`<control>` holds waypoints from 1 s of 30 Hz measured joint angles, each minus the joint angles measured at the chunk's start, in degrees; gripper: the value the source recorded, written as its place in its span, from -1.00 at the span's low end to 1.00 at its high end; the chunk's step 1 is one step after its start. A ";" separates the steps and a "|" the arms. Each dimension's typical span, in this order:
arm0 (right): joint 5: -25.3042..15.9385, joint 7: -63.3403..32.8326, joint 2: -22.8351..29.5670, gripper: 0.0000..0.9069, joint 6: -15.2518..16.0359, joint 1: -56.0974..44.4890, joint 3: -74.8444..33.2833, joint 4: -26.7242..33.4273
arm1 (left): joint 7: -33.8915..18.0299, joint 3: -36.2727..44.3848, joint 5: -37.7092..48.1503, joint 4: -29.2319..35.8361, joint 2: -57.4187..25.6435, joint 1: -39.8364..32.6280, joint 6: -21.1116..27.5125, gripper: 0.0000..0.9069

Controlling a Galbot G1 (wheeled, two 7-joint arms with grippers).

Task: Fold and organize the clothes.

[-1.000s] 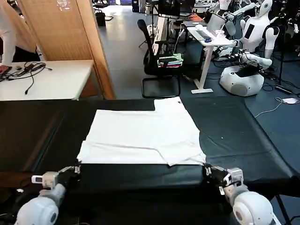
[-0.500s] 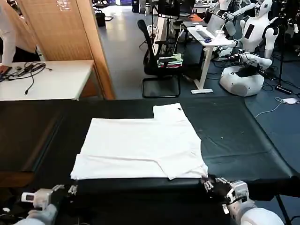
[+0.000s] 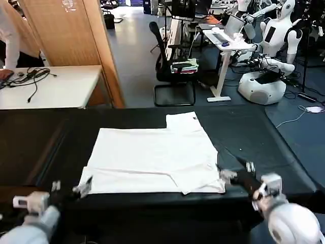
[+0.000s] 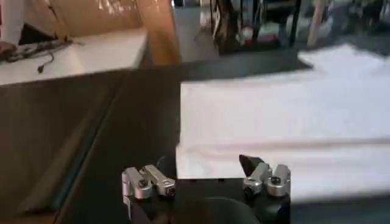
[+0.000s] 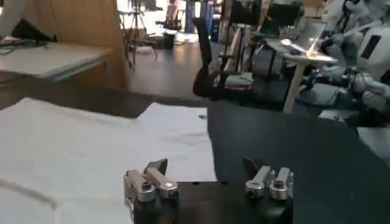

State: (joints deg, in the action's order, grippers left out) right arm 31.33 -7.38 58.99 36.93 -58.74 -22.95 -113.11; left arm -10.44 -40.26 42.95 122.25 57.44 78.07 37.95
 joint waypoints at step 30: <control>-3.43 2.70 16.12 0.94 -0.76 36.12 14.68 51.54 | 4.14 24.46 0.97 -50.07 2.80 -45.03 2.65 0.94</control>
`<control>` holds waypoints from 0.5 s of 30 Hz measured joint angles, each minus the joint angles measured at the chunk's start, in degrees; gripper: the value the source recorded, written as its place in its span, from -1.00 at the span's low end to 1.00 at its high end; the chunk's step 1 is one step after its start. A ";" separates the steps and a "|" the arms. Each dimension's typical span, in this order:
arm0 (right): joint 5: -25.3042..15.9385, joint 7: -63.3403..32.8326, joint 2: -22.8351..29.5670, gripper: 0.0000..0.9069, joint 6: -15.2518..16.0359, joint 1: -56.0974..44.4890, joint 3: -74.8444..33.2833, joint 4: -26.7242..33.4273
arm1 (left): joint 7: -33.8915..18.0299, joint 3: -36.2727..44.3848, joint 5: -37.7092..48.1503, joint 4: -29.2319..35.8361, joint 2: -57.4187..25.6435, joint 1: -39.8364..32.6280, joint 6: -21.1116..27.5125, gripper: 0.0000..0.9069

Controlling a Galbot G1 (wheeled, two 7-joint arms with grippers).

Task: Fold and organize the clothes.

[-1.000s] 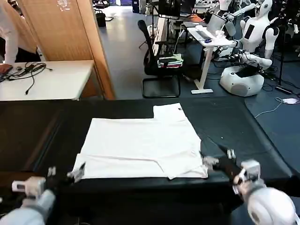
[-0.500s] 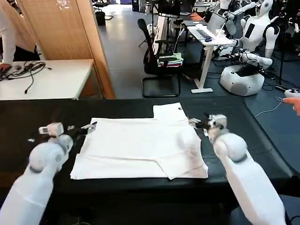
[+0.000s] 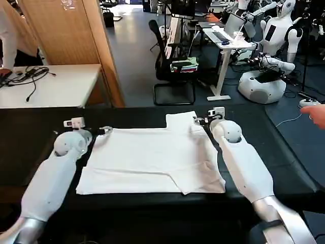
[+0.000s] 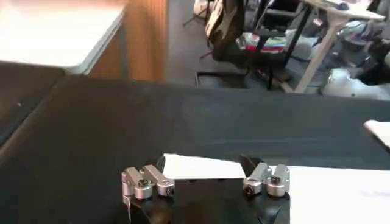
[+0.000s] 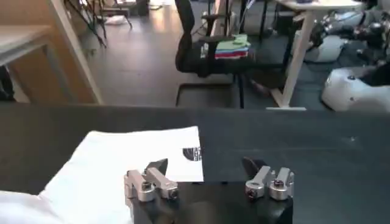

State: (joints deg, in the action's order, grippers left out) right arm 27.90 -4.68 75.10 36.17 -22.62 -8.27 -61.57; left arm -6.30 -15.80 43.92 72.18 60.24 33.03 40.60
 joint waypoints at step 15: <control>-1.07 1.61 2.39 0.27 -0.05 1.27 -0.87 5.13 | 0.98 0.11 -1.72 -4.24 -0.03 -1.13 -1.29 -0.66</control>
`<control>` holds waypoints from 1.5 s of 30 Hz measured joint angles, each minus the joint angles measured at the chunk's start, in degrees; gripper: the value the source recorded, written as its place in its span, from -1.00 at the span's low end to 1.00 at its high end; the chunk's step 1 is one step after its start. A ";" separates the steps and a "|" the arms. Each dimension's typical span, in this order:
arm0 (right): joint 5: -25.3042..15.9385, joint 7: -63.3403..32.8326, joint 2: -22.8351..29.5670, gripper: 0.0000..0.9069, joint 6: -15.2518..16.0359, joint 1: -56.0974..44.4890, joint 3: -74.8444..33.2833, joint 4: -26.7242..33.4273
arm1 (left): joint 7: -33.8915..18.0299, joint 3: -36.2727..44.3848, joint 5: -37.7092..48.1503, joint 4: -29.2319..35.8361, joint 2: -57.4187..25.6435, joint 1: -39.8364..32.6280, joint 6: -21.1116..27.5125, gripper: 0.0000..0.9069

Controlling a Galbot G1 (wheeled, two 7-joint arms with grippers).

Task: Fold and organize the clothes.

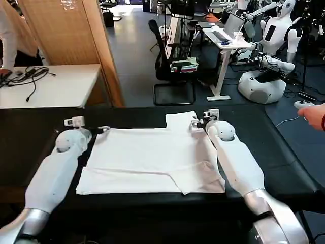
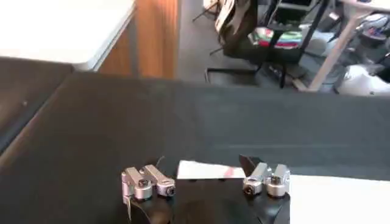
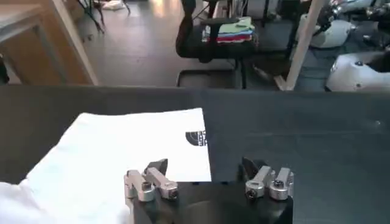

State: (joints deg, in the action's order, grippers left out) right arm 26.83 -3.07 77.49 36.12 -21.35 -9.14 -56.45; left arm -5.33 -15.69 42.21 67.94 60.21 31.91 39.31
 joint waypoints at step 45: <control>12.63 -4.28 -24.70 -1.00 6.07 -29.31 -6.33 -51.71 | -2.98 -10.91 3.74 36.53 -17.34 26.78 2.91 -1.00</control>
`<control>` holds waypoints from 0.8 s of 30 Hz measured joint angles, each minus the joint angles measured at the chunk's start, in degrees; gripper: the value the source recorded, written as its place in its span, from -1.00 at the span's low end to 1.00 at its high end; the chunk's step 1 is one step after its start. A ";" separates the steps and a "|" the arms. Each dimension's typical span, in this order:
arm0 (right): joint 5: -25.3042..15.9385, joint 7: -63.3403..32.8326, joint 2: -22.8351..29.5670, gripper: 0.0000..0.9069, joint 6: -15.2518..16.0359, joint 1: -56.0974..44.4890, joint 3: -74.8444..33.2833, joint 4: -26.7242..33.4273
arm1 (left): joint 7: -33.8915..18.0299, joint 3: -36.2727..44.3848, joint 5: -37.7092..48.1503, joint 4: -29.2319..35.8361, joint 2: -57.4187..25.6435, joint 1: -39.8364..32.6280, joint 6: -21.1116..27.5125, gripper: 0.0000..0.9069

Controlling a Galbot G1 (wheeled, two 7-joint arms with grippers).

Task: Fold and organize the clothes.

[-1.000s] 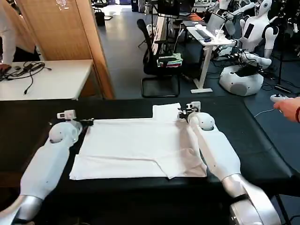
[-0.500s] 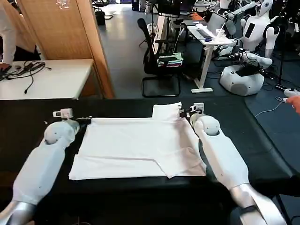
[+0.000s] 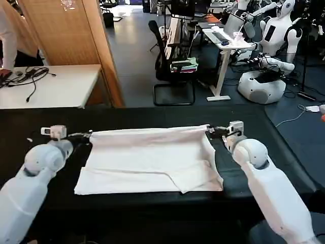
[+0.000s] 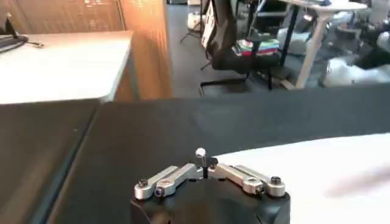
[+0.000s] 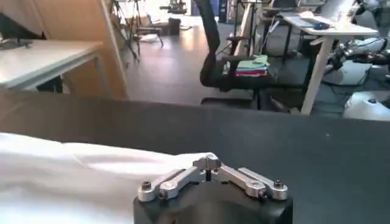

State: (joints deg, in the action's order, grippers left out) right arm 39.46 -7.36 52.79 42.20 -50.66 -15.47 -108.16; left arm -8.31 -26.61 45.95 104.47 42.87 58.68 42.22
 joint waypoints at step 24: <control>-1.21 0.30 -4.30 0.94 0.00 -18.53 -2.10 -10.84 | 0.26 -5.63 -7.81 8.78 -0.92 18.29 -0.03 0.94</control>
State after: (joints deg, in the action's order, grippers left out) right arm 38.25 -7.05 48.49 42.20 -69.18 -17.57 -119.00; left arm -8.05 -32.23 38.14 113.26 41.95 76.97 42.19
